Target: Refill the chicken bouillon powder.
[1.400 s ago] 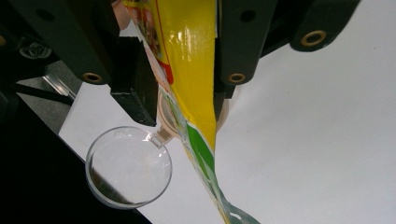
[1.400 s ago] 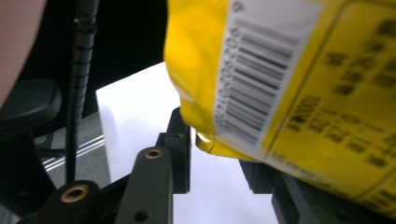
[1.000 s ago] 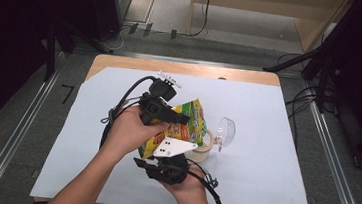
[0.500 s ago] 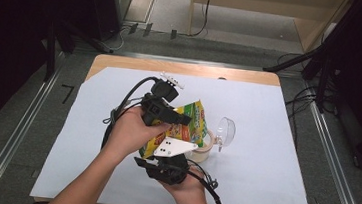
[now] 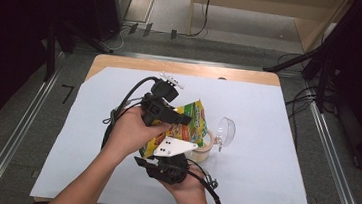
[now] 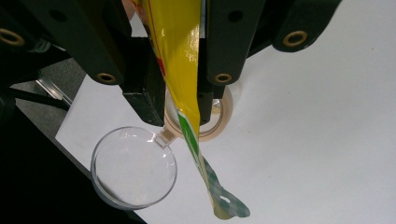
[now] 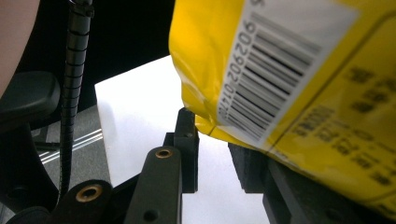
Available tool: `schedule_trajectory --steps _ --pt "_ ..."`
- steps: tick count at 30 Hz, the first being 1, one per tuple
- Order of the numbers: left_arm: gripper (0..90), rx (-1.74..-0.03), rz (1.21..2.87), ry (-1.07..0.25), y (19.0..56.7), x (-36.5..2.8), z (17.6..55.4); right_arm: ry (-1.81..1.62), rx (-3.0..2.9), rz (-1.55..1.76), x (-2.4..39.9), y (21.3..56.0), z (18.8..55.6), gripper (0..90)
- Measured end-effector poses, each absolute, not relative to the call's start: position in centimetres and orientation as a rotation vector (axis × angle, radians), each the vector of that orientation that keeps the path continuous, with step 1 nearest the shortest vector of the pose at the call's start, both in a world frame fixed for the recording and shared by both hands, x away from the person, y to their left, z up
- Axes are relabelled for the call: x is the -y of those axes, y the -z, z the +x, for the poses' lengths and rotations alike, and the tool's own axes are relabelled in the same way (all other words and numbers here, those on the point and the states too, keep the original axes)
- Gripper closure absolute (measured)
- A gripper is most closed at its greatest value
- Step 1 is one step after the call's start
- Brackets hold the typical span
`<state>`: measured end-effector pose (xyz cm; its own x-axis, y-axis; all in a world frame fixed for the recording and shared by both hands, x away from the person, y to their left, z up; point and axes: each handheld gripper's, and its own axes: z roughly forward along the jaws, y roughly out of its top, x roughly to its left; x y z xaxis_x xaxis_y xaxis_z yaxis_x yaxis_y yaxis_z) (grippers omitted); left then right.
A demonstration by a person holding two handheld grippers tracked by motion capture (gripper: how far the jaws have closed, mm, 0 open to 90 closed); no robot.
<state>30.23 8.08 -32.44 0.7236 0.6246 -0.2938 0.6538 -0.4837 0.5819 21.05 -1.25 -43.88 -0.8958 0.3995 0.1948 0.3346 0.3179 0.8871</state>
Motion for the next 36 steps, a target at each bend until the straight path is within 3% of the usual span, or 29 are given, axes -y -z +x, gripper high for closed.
schedule_trajectory --steps 36 --pt "77.1 -0.949 2.237 0.043 32.13 -7.69 29.83 -1.636 -2.506 0.705 1.27 43.91 21.37 74.7"
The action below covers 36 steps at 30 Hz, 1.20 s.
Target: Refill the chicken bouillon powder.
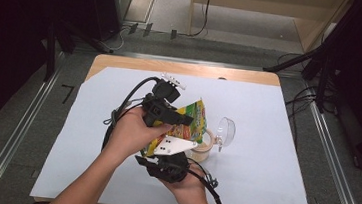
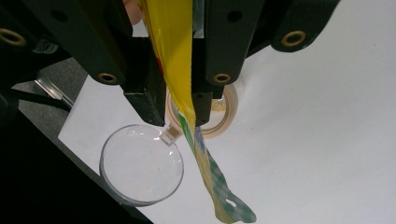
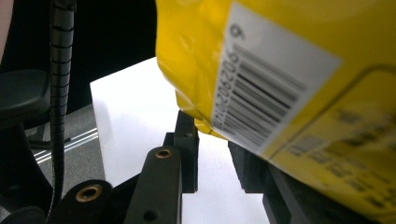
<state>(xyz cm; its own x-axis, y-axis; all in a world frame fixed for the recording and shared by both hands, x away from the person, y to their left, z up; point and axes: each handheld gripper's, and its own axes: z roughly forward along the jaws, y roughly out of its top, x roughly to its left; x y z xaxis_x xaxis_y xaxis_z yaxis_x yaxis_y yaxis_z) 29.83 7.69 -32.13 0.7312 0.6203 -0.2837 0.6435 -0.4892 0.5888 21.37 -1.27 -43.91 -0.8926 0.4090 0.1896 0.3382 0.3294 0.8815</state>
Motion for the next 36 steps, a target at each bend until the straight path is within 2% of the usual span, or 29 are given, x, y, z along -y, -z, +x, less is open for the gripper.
schedule_trajectory --steps 36 --pt "75.8 -0.963 2.204 0.114 32.0 -8.1 30.8 -1.638 -2.533 0.711 1.1 43.0 21.1 74.5"
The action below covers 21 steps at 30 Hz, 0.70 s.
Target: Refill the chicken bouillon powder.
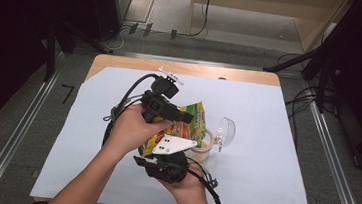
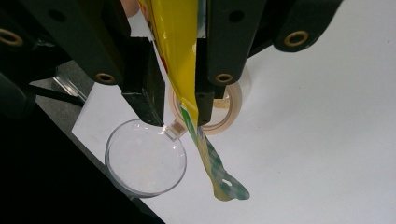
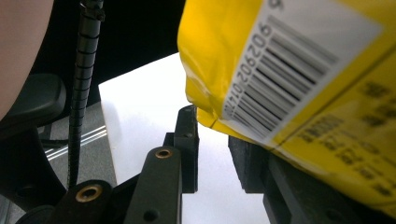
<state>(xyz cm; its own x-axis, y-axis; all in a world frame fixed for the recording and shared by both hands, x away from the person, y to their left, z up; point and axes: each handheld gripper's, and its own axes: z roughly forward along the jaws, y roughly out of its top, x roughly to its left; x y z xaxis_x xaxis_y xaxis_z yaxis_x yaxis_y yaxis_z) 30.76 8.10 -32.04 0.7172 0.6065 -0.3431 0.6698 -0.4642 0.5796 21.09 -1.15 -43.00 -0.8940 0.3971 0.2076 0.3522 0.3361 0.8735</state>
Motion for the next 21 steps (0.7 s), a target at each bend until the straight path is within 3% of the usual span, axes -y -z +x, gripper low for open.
schedule_trajectory --steps 21 --pt "75.6 -0.954 2.208 0.11 31.98 -7.81 30.73 -1.631 -2.526 0.713 1.31 42.99 21.07 74.8"
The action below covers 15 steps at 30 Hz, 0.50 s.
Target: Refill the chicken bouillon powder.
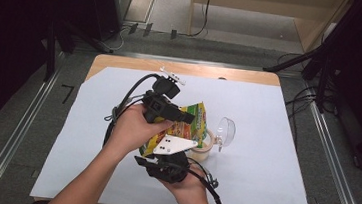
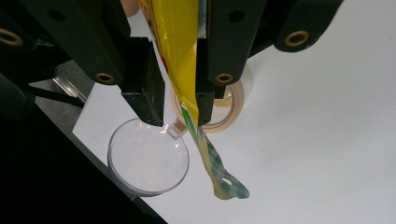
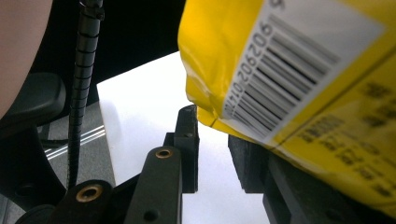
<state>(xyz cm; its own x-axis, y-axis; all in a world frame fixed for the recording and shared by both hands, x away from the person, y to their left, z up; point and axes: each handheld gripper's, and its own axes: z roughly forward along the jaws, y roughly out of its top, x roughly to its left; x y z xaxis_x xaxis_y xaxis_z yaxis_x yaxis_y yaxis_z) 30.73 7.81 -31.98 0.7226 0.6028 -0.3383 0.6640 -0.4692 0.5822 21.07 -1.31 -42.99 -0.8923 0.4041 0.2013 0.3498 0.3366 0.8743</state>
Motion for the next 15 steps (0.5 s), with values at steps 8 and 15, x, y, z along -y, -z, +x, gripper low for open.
schedule_trajectory --steps 8,15 --pt "75.6 -0.948 2.208 0.107 31.95 -7.68 30.71 -1.631 -2.52 0.719 1.39 42.99 21.05 75.5" --pt "75.6 -0.944 2.213 0.096 31.87 -7.56 30.62 -1.639 -2.517 0.723 1.42 43.0 21.07 75.6"
